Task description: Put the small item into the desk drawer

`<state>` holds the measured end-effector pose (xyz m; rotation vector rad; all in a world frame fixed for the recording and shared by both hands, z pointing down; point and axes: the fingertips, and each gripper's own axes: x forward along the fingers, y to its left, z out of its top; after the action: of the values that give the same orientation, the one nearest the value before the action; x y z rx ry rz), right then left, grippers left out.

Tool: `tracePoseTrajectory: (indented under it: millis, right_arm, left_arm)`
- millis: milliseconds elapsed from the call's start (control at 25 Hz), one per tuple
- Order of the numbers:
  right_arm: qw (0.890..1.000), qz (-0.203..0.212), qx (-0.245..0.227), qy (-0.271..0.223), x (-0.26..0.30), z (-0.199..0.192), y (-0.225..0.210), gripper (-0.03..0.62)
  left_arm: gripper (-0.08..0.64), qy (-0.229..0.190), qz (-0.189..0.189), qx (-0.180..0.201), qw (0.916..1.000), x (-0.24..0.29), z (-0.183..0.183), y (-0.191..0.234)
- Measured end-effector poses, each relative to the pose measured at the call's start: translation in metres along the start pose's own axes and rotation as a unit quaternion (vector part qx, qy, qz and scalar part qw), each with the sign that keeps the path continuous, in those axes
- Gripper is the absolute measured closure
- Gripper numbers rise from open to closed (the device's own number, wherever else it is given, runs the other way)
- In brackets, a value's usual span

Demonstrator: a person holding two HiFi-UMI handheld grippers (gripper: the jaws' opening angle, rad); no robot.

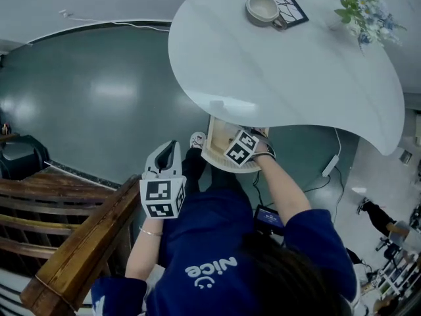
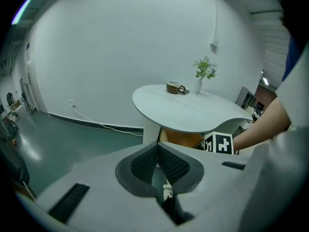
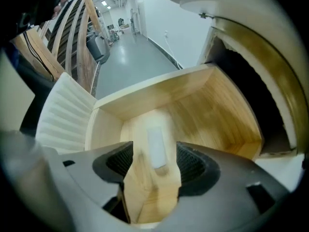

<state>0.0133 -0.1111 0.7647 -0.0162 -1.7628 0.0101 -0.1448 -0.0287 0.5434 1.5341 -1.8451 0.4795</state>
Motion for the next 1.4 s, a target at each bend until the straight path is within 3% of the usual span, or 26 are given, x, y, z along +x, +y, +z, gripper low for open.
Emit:
tracePoseTrajectory:
  millis: [240, 440, 800, 1000, 1200, 1400]
  right_arm:
    - [0.999, -0.026, 0.036, -0.029, -0.034, 0.007, -0.002, 0.308]
    - [0.993, -0.033, 0.095, -0.057, -0.060, 0.015, 0.002, 0.313]
    - [0.972, -0.065, 0.198, -0.106, -0.107, 0.015, -0.001, 0.313]
    - [0.949, -0.087, 0.268, -0.145, -0.135, 0.013, -0.011, 0.318]
    - [0.916, -0.104, 0.336, -0.192, -0.162, 0.011, -0.024, 0.324]
    - [0.888, -0.134, 0.374, -0.231, -0.191, 0.007, -0.035, 0.324]
  left_arm:
    - [0.557, -0.006, -0.024, 0.009, 0.9997, 0.007, 0.008, -0.005]
    - [0.557, -0.015, -0.047, 0.022, 0.9986, 0.014, 0.018, -0.012]
    - [0.557, -0.035, -0.095, 0.041, 0.9941, 0.025, 0.040, -0.031]
    - [0.557, -0.042, -0.121, 0.060, 0.9899, 0.032, 0.052, -0.044]
    - [0.557, -0.052, -0.146, 0.073, 0.9851, 0.036, 0.064, -0.059]
    - [0.557, -0.068, -0.169, 0.084, 0.9797, 0.035, 0.079, -0.074]
